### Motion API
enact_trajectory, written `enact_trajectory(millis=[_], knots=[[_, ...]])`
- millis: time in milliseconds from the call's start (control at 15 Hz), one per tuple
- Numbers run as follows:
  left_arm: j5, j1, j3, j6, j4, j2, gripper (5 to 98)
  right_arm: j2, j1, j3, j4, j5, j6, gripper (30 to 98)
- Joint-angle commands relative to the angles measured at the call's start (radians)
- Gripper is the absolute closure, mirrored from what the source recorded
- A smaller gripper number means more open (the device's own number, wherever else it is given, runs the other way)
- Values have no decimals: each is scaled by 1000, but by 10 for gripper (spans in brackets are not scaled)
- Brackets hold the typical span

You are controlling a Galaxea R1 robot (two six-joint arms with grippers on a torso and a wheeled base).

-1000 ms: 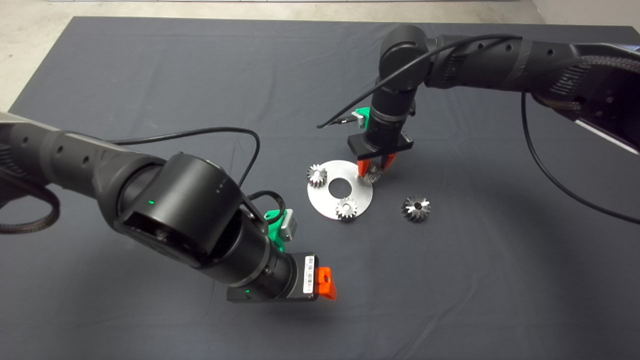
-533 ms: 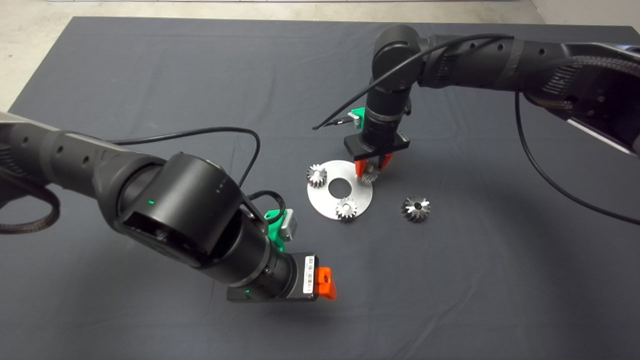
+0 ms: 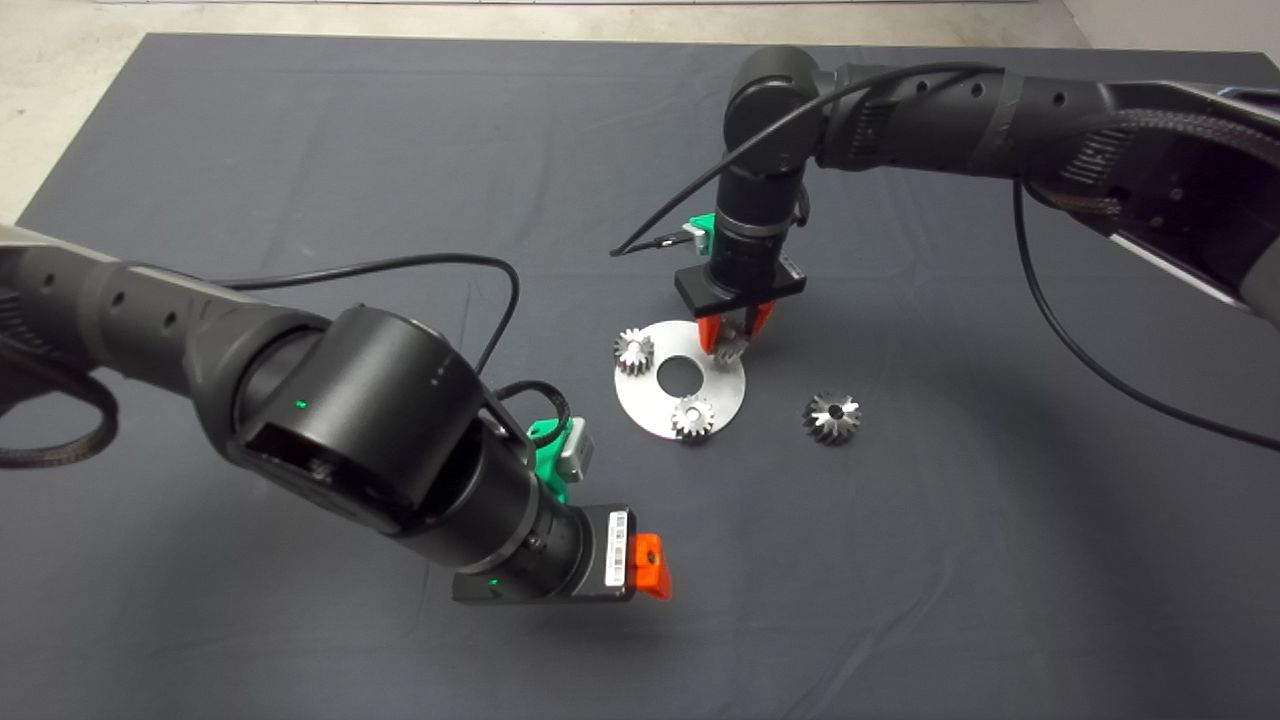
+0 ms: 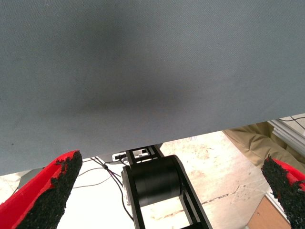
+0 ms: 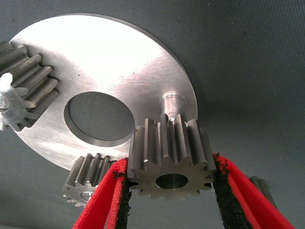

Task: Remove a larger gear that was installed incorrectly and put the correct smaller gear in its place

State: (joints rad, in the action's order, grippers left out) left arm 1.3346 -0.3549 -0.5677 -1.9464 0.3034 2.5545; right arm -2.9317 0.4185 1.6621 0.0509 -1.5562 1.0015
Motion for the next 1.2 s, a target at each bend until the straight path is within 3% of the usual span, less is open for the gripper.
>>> enact_trajectory(millis=[0, 1133], knots=[[0, -16, 3, 3, -9, -1, 58, -12, 20, 27, -13, -101, -27, 869], [0, -16, 2, 4, -9, -1, 58, -14, 25, 68, 4, -101, -55, 869]])
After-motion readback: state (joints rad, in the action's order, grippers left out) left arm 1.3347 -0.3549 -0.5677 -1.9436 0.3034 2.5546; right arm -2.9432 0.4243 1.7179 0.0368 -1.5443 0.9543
